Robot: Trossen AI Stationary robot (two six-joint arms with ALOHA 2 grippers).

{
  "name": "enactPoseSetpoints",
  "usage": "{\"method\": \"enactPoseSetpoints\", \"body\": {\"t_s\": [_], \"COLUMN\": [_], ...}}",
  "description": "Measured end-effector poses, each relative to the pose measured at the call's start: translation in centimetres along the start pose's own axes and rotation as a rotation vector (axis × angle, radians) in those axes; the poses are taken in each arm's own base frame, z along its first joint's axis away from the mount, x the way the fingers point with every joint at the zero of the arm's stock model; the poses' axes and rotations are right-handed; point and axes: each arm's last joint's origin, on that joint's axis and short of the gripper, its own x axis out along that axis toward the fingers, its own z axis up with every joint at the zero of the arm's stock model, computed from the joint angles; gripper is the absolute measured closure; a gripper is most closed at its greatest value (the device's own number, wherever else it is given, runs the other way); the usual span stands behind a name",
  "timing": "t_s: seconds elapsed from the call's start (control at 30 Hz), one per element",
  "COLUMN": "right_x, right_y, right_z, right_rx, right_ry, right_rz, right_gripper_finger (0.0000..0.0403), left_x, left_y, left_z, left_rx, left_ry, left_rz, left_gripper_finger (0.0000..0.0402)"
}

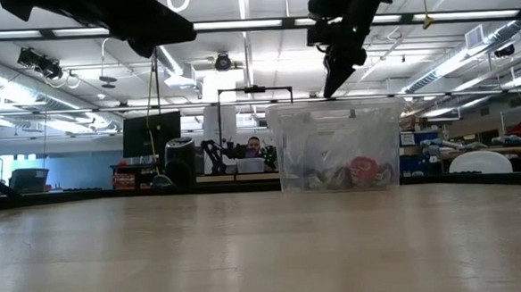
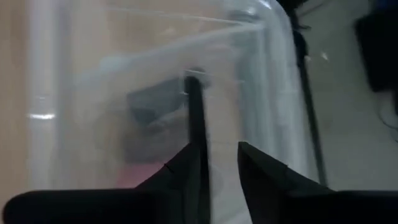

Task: Roll bandage
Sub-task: Close the transparent bin

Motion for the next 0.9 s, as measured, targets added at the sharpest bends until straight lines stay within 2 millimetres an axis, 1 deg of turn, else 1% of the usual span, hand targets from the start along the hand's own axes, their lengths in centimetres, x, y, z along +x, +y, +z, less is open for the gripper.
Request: {"method": "enactPoseSetpoints", "body": {"t_s": [0.1, 0.2, 0.23, 0.33, 0.43, 0.5, 0.53, 0.57, 0.7, 0.9], "right_x": [-0.4, -1.3, -1.4, -1.5, -1.5, -1.1, -0.8, -0.5, 0.9, 2.8], "right_y": [-0.3, -0.8, -0.8, -0.2, -0.1, -0.5, -0.7, -0.9, -2.2, -2.1], "right_z": [0.1, 0.4, 0.4, 0.2, 0.3, 0.0, -0.3, -0.6, -2.0, -3.8], "right_rx": [0.023, 0.066, 0.067, 0.045, 0.039, 0.048, 0.057, 0.067, 0.135, 0.176], "right_ry": [0.015, 0.006, -0.001, -0.029, -0.071, -0.087, -0.085, -0.085, -0.092, -0.09], "right_rz": [-0.07, -0.152, -0.138, 0.009, 0.082, 0.092, 0.091, 0.091, 0.075, 0.109], "right_gripper_finger": [0.0283, 0.0273, 0.0273, 0.0285, 0.0327, 0.037, 0.0386, 0.0393, 0.0396, 0.04], "left_x": [-0.5, -1.0, -1.1, -1.4, -1.4, -1.4, -1.4, -1.4, -1.5, -1.5], "left_y": [0.3, 0.7, 0.8, 0.9, 0.9, 0.9, 0.9, 0.9, 0.9, 0.9], "left_z": [0.3, 0.3, 0.3, 0.3, 0.2, 0.2, 0.2, 0.2, 0.2, 0.2], "left_rx": [-0.003, -0.002, -0.004, -0.013, -0.01, -0.008, -0.008, -0.005, 0.004, 0.013], "left_ry": [-0.009, 0.0, 0.0, 0.01, 0.017, 0.023, 0.021, 0.02, 0.019, 0.016], "left_rz": [-0.007, 0.003, 0.004, 0.005, 0.004, 0.004, 0.004, 0.004, 0.004, 0.004], "left_gripper_finger": [0.0293, 0.0304, 0.0307, 0.0312, 0.0315, 0.0316, 0.0317, 0.0317, 0.0317, 0.0317]}}
